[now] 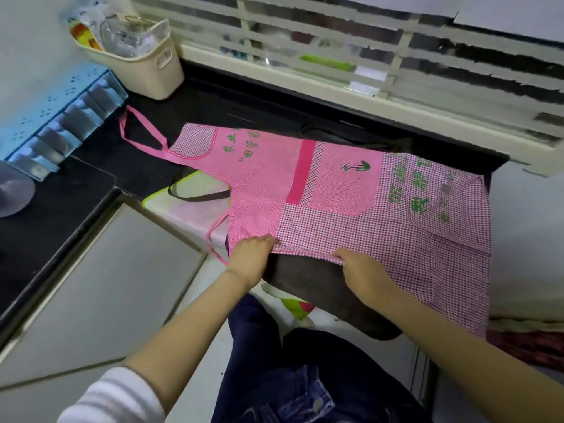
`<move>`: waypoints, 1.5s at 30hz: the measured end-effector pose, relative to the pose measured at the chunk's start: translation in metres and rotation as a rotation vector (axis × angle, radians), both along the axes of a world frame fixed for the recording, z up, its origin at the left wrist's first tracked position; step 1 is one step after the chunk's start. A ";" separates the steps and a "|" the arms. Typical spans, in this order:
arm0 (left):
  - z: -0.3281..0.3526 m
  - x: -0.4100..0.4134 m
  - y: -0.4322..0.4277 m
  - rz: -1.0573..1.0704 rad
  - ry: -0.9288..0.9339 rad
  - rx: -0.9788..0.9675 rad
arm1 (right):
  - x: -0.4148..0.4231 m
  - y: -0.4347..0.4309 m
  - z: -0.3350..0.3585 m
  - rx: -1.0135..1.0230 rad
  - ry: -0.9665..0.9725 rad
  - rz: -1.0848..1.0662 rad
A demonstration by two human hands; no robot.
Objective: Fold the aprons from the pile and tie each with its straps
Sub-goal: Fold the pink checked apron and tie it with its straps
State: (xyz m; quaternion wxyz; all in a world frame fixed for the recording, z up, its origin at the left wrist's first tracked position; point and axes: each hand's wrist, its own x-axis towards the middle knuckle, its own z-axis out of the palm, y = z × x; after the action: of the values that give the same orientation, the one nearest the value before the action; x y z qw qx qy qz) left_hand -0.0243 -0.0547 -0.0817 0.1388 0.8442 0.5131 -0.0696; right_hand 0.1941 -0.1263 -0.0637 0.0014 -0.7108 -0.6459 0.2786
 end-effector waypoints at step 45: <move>0.012 0.036 0.203 -0.178 0.068 -0.305 | 0.061 0.167 0.010 -0.049 -0.153 -0.003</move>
State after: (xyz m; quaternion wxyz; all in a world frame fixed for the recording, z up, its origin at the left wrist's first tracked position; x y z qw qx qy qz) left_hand 0.0120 0.1487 -0.0697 0.2413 0.8525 0.4244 -0.1870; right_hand 0.2549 0.0403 -0.0541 -0.0648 -0.7308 -0.6359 0.2393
